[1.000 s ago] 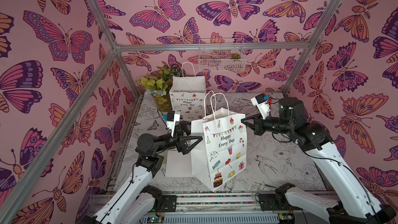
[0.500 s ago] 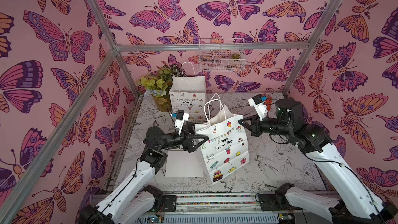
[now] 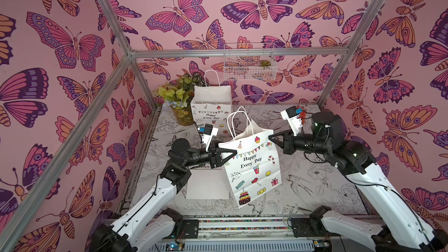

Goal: Put away the paper bag
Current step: Press the paper bag.

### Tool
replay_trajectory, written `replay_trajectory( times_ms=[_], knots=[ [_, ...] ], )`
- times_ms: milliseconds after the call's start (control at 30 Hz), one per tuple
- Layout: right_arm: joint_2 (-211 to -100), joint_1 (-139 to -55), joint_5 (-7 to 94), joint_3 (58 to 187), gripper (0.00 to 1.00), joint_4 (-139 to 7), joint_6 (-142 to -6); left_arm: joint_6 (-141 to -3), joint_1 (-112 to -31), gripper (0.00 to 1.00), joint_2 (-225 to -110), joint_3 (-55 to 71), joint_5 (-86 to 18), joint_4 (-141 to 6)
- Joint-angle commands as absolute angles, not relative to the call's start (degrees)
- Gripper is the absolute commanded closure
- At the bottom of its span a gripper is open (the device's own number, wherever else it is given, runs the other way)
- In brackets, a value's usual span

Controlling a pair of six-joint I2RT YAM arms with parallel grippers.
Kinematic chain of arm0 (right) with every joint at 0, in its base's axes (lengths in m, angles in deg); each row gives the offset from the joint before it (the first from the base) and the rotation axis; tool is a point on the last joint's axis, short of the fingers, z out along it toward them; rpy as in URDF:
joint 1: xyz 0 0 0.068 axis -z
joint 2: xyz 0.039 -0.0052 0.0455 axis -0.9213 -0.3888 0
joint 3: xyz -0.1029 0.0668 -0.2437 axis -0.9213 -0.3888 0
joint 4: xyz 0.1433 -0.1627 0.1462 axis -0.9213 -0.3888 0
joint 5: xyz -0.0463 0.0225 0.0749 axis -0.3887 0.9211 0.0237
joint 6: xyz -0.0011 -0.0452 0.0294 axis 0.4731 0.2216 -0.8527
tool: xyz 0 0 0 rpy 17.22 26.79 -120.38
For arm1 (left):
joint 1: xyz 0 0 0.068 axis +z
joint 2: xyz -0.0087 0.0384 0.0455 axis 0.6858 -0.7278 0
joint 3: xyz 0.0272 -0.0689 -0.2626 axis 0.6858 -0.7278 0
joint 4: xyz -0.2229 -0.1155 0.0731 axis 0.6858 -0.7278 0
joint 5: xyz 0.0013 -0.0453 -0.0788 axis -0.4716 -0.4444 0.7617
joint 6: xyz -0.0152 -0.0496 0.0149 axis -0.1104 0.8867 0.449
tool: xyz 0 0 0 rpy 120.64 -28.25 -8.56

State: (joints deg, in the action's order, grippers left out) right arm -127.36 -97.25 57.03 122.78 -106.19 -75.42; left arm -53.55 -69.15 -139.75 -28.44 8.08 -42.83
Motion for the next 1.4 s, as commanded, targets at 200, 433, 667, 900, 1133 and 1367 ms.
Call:
replay_trajectory(
  times_ms=[200, 433, 667, 900, 1133, 1367],
  knots=[
    [-124.64, -97.71, 57.51, 121.55, 1.0, -102.6, -77.55, -56.29, -69.49, 0.65, -138.48, -27.48, 7.56, -45.28],
    [-123.49, -97.68, 56.71, 120.55, 1.0, -101.61, -78.33, -56.34, -69.48, 0.5, -138.02, -27.49, 8.13, -45.46],
    [-123.05, -97.71, 58.02, 119.68, 1.0, -100.08, -79.57, -56.28, -69.49, 0.81, -137.84, -27.43, 8.52, -45.43],
    [-122.35, -97.66, 59.75, 119.08, 1.0, -99.43, -79.87, -56.6, -69.41, 0.95, -137.83, -27.57, 8.78, -45.65],
    [-117.12, -97.64, 56.36, 114.71, 0.26, -99.05, -78.72, -59.14, -66.06, 1.0, -139.7, -26.33, 12.52, -48.68],
    [-107.79, -97.45, 44.6, 106.85, 0.01, -97.65, -76.81, -52.6, -58.68, 1.0, -149.0, -18.06, 29.25, -45.26]
  ],
)
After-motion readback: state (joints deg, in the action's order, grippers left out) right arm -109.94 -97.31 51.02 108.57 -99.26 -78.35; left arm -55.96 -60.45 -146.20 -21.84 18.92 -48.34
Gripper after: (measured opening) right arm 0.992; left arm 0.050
